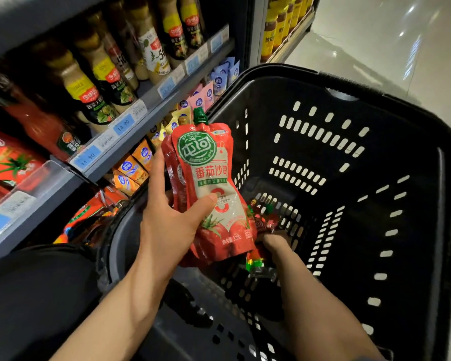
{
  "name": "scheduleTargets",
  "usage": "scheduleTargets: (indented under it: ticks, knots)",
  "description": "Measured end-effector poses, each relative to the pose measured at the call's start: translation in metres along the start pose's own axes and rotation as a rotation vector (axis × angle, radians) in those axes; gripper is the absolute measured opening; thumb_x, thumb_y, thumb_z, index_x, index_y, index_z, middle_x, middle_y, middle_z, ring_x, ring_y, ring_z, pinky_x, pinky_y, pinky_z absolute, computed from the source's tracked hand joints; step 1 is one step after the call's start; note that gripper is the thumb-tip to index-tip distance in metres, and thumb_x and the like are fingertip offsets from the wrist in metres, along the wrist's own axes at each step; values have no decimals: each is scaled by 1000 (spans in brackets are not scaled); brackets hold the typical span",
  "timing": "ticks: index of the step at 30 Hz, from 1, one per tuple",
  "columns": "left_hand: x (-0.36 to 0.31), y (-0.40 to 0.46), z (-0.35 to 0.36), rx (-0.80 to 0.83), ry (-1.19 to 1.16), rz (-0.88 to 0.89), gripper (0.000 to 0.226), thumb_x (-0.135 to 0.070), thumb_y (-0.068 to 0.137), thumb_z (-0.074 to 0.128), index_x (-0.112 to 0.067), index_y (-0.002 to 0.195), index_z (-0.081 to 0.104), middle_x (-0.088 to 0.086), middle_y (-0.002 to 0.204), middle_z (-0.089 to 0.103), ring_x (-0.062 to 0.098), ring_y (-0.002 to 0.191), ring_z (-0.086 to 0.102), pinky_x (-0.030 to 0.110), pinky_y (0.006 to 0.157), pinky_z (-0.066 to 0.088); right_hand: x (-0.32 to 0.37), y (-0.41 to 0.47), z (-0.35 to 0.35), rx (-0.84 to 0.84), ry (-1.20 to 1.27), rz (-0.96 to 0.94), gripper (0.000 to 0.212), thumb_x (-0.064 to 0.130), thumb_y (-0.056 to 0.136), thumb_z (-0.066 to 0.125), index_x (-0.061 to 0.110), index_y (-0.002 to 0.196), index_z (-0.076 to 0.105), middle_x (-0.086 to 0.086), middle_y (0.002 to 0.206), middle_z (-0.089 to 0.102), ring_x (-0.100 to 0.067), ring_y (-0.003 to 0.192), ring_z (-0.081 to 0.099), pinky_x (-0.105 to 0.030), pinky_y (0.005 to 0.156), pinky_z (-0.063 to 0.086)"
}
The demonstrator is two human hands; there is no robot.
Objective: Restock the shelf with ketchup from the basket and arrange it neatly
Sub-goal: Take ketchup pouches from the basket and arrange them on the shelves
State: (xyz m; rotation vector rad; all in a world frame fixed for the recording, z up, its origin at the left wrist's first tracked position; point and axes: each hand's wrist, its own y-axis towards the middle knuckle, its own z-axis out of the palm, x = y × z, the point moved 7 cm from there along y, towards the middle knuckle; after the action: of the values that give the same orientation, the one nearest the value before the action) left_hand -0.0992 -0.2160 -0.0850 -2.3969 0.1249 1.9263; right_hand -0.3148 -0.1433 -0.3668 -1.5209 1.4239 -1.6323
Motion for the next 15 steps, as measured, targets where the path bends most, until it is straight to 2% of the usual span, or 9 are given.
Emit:
scheduleTargets:
  ticks: [3,6,7,9,10,11,13,15]
  knots:
    - [-3,-2,1,-14,-14,5,102,-44,59,78,-55,142,20,-33,129,51,5,116,58,50,99,46,27,-20,-32,-126,4,-151,40,11,56,82,2,92,66,-16,83,68,-32,73,67,-43,69,58]
    - [-13,-3,1,-23,-9,41,101,-52,57,75,-56,141,19,-38,128,47,4,118,55,52,100,45,66,-64,-59,-208,-47,-360,57,20,44,82,10,95,61,-11,89,69,-30,78,68,-45,76,58]
    - [-17,-4,0,-32,-17,51,101,-54,56,74,-55,142,20,-46,124,44,-3,118,52,51,102,43,79,-85,-63,-198,-31,-431,59,17,47,82,9,101,61,-9,89,69,-29,77,68,-44,76,58]
    - [-24,-8,-6,-71,-42,63,104,-57,54,70,-49,145,20,-61,112,33,-28,109,39,47,107,39,102,-134,-66,-164,38,-553,50,4,60,79,9,105,59,-6,85,66,-24,73,65,-37,69,56]
    - [-27,-11,-10,-93,-69,69,105,-58,54,70,-49,145,19,-59,114,32,-32,106,35,46,109,37,112,-159,-67,-134,89,-617,46,-2,65,76,12,105,57,-4,84,64,-22,71,64,-34,64,54]
    - [-30,-16,-15,-111,-105,72,105,-58,53,72,-50,144,20,-51,120,36,-29,110,36,46,109,37,120,-183,-66,-103,131,-670,45,-4,68,74,15,104,54,-5,84,64,-21,71,64,-33,62,54]
    - [-40,-23,-28,-138,-170,85,103,-57,54,74,-52,143,21,-34,130,43,-14,118,44,45,107,40,135,-229,-65,-41,204,-774,44,-5,69,74,10,106,57,-11,91,67,-26,74,66,-38,67,57]
    - [-49,-30,-49,-164,-172,116,104,-54,55,76,-54,143,19,-21,137,44,-9,118,47,43,104,42,144,-274,-58,73,267,-839,45,-6,68,73,7,110,60,-14,94,69,-28,75,67,-41,71,57]
